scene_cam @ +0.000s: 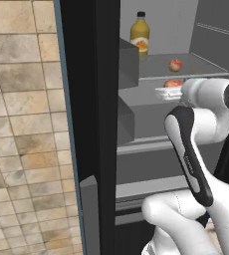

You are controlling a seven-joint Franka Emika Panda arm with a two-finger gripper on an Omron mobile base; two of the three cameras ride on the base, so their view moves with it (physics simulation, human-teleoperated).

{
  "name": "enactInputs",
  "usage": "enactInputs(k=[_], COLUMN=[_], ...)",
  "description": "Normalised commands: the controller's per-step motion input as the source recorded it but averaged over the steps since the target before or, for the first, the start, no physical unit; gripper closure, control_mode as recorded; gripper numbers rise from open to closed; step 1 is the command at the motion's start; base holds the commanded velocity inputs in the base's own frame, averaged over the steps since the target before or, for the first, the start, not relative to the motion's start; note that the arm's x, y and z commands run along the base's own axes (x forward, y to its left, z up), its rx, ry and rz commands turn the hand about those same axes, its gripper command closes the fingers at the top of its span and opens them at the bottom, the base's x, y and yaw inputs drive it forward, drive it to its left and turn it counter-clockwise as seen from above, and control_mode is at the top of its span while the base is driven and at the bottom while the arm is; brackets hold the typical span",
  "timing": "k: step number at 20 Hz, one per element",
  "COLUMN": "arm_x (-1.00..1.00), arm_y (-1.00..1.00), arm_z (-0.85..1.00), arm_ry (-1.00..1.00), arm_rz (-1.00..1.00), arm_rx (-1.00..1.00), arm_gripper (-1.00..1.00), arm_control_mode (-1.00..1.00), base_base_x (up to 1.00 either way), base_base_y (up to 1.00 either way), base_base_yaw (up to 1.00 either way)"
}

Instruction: Pick the two peachs from the fridge and place them on the plate next to the blender to make a fruit smoothie.

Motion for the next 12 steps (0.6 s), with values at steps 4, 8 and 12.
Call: enactInputs(k=[4, 8, 12], arm_x=[-1.00, -0.99, -0.16], arm_y=[0.02, 0.00, -0.01], arm_z=[-0.74, -0.88, -0.02], arm_ry=[0.63, 0.54, 0.04], arm_rz=[0.05, 0.01, 0.00], arm_rx=[-0.08, -0.07, 0.00], arm_gripper=[1.00, 1.00, 1.00], arm_control_mode=[-1.00, -1.00, -1.00], base_base_x=[0.00, 0.00, 0.00], base_base_y=[0.00, 0.00, 0.00], base_base_yaw=[0.00, 0.00, 0.00])
